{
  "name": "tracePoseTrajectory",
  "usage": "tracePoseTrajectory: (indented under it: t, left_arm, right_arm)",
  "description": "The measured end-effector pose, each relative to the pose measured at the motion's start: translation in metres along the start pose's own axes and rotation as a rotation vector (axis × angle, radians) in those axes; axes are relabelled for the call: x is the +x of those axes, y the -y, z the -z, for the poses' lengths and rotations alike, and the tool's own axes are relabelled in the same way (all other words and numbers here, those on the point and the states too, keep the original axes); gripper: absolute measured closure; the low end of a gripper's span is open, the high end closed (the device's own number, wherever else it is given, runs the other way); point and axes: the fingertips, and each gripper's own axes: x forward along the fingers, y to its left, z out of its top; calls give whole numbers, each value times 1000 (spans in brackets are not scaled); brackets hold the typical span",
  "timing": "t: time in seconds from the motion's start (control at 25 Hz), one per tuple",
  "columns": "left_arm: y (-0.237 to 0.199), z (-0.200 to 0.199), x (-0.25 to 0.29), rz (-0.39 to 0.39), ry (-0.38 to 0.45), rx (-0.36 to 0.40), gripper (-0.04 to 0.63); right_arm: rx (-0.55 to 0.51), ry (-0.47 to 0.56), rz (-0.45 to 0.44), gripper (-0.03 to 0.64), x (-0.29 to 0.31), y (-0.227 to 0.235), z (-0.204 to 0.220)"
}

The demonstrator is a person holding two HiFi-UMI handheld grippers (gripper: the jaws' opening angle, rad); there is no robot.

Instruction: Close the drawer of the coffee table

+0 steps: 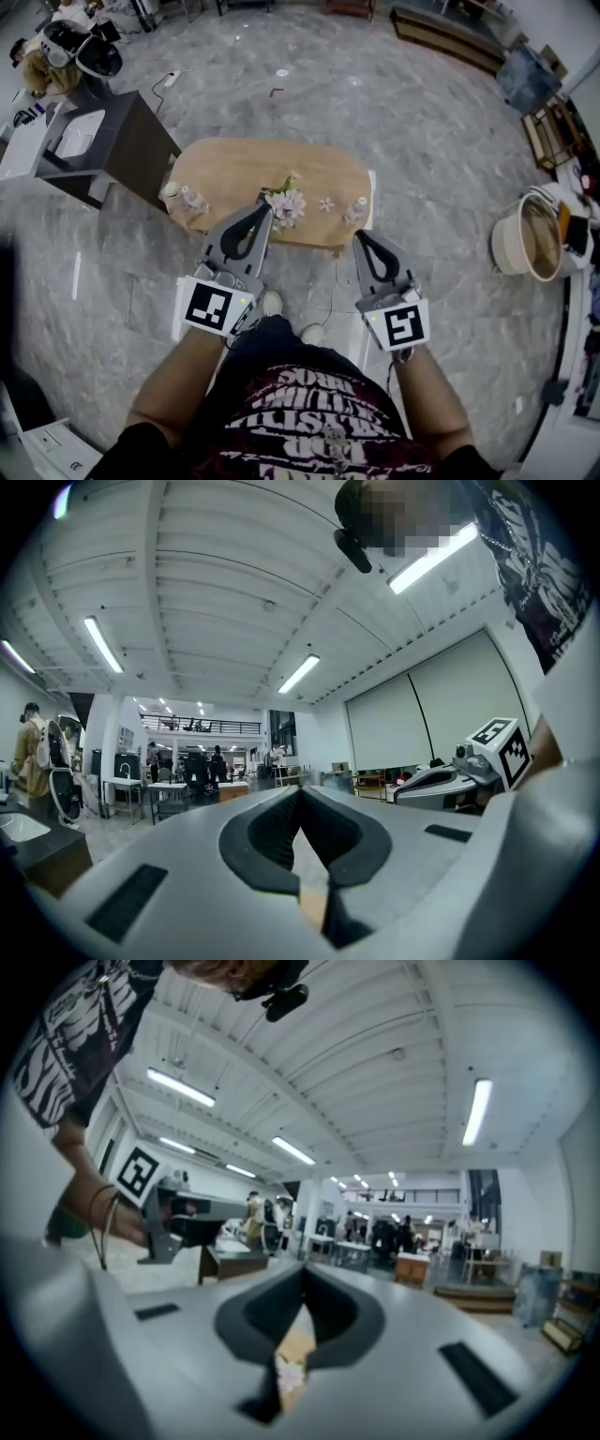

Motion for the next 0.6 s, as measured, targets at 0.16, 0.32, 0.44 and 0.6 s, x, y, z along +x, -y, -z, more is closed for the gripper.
tracePoseTrajectory:
  t: [0.16,0.32,0.44,0.6]
  left_arm:
    - [-1,5,-1,17,-7,35,572]
    - [-8,16,5,29,-32,19,572]
    - [-17,23,14,56,-42,22,572]
    - [-37,27,26,87,-56,-10,572]
  right_arm:
    - [20,-16,6,583,-1,-1,9]
    - [34,-32,11,583,8,1,16]
    - [32,-49,15,583,21,2,21]
    - [29,-72,14,583,49,-5,26]
